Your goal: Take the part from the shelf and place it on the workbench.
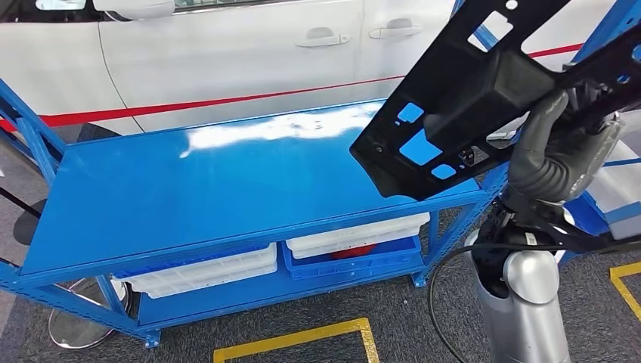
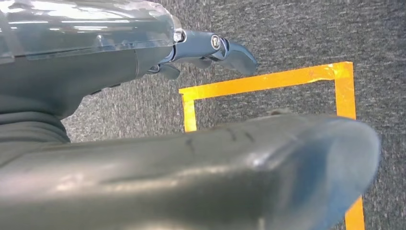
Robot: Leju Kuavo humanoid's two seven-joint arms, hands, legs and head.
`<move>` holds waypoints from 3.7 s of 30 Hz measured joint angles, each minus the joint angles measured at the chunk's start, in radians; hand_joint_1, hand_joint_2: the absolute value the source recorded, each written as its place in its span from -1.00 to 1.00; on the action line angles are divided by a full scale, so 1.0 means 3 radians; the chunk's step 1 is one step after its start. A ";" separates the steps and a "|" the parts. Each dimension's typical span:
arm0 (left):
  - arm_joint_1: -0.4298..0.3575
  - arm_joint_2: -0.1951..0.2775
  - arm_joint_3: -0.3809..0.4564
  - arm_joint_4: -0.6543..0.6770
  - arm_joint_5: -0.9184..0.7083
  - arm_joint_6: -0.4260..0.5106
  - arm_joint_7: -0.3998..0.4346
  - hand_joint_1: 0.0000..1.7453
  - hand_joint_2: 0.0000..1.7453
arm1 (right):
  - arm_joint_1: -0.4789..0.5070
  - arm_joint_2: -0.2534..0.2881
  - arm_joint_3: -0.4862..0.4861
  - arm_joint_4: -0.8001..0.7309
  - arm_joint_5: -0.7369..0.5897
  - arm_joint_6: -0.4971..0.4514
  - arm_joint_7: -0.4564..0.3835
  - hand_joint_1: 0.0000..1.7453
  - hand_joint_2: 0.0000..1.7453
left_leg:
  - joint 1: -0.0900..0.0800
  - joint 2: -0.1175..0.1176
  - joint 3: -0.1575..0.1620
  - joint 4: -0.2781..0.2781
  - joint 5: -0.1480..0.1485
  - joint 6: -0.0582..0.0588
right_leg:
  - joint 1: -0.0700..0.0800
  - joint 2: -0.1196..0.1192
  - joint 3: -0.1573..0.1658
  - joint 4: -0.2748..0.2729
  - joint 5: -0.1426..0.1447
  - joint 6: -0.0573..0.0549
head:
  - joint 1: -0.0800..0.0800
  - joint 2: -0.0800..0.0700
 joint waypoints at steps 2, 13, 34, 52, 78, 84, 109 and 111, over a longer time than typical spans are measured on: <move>-0.0003 0.0012 0.0001 0.0000 0.0000 0.0006 0.0031 -1.00 -1.00 | 0.0080 -0.0049 -0.0041 -0.0031 -0.0009 0.0027 -0.0043 1.00 1.00 | -0.0004 0.0000 -0.0004 0.0007 -0.0003 0.0011 | -0.0004 -0.0001 0.0000 0.0000 0.0001 0.0007 | 0.0000 0.0000; -0.0025 0.0032 0.0026 0.0000 -0.0048 0.0000 0.0116 -1.00 -1.00 | 0.0411 -0.0168 -0.0205 -0.0194 -0.0295 0.0420 -0.0243 1.00 1.00 | 0.0014 0.0057 -0.0036 -0.0105 0.0127 0.0152 | -0.0014 -0.0002 -0.0331 0.0688 -0.0380 0.0117 | 0.0000 0.0000; -0.0036 0.0085 0.0026 0.0000 -0.0079 0.0003 0.0222 -1.00 -1.00 | 0.0964 -0.0072 -0.0362 -0.0503 -0.0335 0.0848 -0.0580 1.00 1.00 | -0.0021 -0.0125 0.0153 0.0172 -0.0275 0.0095 | 0.0034 0.0239 -0.0450 0.0043 0.0374 -0.0073 | -0.0001 0.0000; -0.0066 0.0102 0.0028 0.0001 -0.0076 -0.0002 0.0221 -1.00 -1.00 | 0.1009 -0.0072 -0.0374 -0.0532 -0.0330 0.0849 -0.0596 1.00 1.00 | -0.0049 0.0456 -0.0180 -0.0037 0.0213 0.0079 | 0.0015 -0.0295 0.0099 -0.0034 -0.0043 0.0049 | -0.0003 0.0000; 0.0051 0.0179 0.0038 -0.0005 -0.0001 0.0261 -0.0620 -1.00 -1.00 | 0.2078 -0.0076 -0.1009 -0.0559 0.0067 0.0730 -0.0810 1.00 1.00 | -0.0039 0.0253 0.0116 -0.0142 -0.0026 0.0165 | 0.0018 -0.0052 -0.0501 0.0602 0.0037 0.0091 | 0.0001 0.0000; -0.0019 0.0299 -0.0145 -0.0100 0.0136 0.0067 -0.0800 -1.00 -1.00 | 0.2445 -0.0016 -0.1283 -0.0490 0.0221 0.0956 -0.0829 1.00 1.00 | -0.0049 0.0459 0.0146 -0.0136 -0.0039 0.0071 | 0.0102 -0.0230 -0.0051 -0.0088 0.0118 -0.0084 | 0.0001 0.0000; 0.0045 0.0217 -0.0270 -0.0027 0.0273 -0.0099 -0.0688 -1.00 -1.00 | 0.2659 0.0378 -0.1913 -0.0704 0.0080 0.1225 -0.0844 1.00 1.00 | -0.0004 0.0285 0.0107 -0.0131 -0.0021 0.0121 | -0.0010 -0.0073 -0.0379 0.0542 -0.0059 0.0070 | 0.0001 0.0000; 0.0037 0.0214 -0.0269 -0.0027 0.0271 -0.0120 -0.0698 -1.00 -1.00 | 0.2646 0.0392 -0.1973 -0.0739 0.0068 0.1256 -0.0844 1.00 1.00 | -0.0014 0.0360 0.0122 -0.0124 -0.0039 0.0084 | 0.0000 -0.0217 -0.0119 0.0111 0.0050 0.0055 | 0.0001 0.0000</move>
